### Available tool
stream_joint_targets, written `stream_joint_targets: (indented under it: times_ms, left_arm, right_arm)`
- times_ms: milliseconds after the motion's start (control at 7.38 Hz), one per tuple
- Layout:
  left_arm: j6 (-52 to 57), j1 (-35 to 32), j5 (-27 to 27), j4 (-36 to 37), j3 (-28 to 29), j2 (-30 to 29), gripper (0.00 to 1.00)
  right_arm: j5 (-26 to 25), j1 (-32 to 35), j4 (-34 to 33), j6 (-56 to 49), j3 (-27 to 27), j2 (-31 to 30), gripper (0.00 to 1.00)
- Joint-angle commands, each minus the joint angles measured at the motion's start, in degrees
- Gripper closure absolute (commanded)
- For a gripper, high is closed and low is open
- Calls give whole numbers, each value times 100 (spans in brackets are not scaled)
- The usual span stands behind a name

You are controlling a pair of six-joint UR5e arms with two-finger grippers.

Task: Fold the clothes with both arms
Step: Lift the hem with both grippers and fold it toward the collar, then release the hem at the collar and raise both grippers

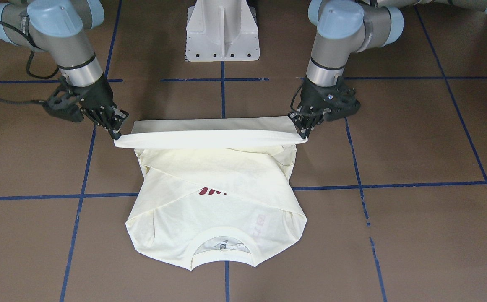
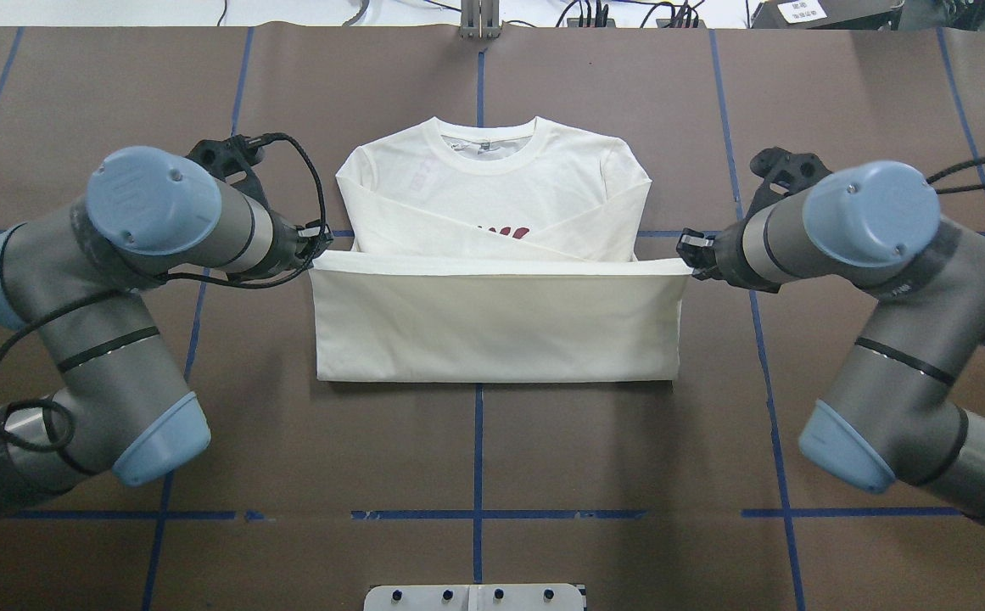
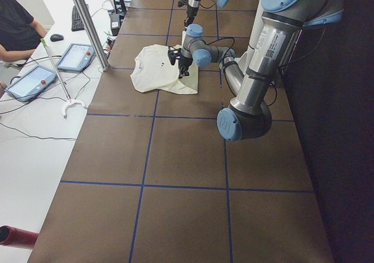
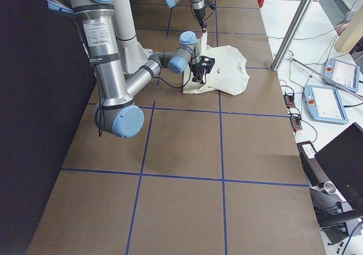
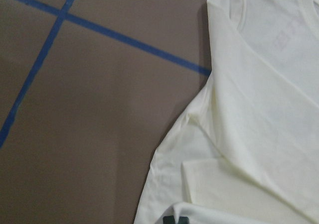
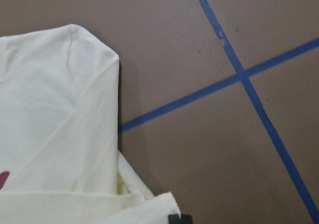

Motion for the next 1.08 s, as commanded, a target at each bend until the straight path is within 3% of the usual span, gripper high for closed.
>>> stream_joint_targets:
  times_ms: [0,407,949]
  left_arm:
    - [10,-288,9,-1170,1502,-392,100]
    - [18,-517,193,-1796,2377,-885,100]
    - [10,-614,229,-1860,2545,-1088,100]
  right_arm:
    - [23,422,-150,-557,-1287,931,100]
    - [22,572,-115,-786,-2396,1742,100]
    - [-21,546,-106,-805,-2574,1770,100]
